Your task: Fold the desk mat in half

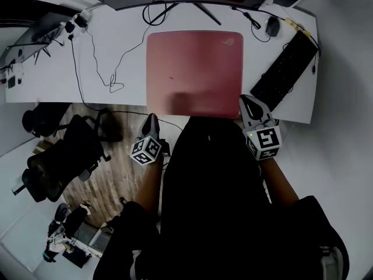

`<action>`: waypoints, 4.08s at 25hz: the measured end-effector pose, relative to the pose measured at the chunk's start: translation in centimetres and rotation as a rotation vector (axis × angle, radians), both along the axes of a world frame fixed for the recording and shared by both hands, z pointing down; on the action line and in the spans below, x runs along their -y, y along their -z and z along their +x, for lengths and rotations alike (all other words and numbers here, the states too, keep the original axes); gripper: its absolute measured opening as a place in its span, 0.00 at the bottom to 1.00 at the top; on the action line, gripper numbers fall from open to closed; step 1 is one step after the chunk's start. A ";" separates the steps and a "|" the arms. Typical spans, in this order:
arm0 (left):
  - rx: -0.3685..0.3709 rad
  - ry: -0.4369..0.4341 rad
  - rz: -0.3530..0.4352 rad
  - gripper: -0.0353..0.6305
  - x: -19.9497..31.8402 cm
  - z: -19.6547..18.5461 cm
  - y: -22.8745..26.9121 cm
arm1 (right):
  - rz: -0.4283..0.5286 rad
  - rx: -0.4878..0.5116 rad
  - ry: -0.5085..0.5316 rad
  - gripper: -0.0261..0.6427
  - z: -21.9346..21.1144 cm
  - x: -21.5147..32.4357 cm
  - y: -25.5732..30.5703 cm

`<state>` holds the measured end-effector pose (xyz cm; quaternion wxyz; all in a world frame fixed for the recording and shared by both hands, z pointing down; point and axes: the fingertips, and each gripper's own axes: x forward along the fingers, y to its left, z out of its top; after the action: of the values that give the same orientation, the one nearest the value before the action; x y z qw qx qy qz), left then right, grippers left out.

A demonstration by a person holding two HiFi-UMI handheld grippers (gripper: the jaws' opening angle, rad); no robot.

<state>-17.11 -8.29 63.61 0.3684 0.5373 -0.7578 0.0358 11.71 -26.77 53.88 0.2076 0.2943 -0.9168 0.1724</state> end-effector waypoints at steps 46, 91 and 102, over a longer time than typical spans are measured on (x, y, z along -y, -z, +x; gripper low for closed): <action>-0.340 0.022 0.007 0.12 -3.0 -7.0 -11.4 | 0.079 -0.103 0.101 0.04 -8.9 -5.8 3.6; -0.126 -0.683 0.003 0.10 9.9 17.7 0.9 | 0.023 0.042 -0.205 0.04 5.6 -6.1 0.8; -0.037 -0.925 -0.006 0.10 11.1 25.9 -0.5 | 0.020 0.060 -0.306 0.04 10.1 -6.4 -0.1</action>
<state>8.81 -19.36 64.10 0.3286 0.8186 -0.4315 0.1890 21.81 -20.37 54.01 0.1482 0.4273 -0.8688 0.2015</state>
